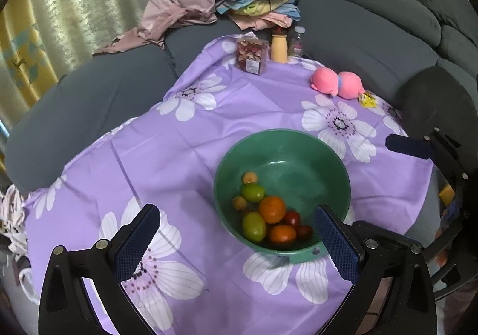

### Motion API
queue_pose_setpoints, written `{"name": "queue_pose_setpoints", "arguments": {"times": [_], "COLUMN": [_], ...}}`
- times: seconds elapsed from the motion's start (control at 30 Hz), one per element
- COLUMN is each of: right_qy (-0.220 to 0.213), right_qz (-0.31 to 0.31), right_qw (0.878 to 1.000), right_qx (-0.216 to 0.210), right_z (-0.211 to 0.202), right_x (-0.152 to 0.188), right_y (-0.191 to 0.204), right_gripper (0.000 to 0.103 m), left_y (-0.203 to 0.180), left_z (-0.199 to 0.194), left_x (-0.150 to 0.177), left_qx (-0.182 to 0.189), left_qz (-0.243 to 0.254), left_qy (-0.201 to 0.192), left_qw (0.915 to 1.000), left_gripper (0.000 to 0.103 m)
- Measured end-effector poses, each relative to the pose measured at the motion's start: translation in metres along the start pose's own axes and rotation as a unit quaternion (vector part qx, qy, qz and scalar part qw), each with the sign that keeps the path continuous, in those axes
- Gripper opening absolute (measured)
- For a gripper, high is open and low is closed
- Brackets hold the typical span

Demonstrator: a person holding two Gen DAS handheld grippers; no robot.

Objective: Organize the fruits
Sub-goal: 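Withdraw both grippers from the bowl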

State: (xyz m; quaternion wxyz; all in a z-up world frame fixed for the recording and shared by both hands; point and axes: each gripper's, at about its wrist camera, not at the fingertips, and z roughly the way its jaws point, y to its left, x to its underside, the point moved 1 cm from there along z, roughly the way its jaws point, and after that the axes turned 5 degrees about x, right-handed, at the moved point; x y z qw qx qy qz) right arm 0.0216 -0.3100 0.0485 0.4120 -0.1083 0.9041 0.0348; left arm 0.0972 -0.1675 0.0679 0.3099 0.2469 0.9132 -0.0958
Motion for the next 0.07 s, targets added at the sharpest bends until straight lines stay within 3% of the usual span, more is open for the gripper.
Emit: {"name": "queue_pose_setpoints", "arguments": {"times": [0.07], "right_qy": [-0.001], "right_qz": [0.001], "right_qw": [1.0], "right_qx": [0.002], "right_z": [-0.0017], "right_x": [-0.0001], "right_y": [-0.0013], "right_gripper": [0.103], "left_y": [-0.0016], "left_z": [0.0011], "left_x": [-0.0004], "left_qx": [-0.01], "left_qz": [0.001], "left_qy": [0.006], "left_qw": [0.9999], "left_gripper": [0.102]}}
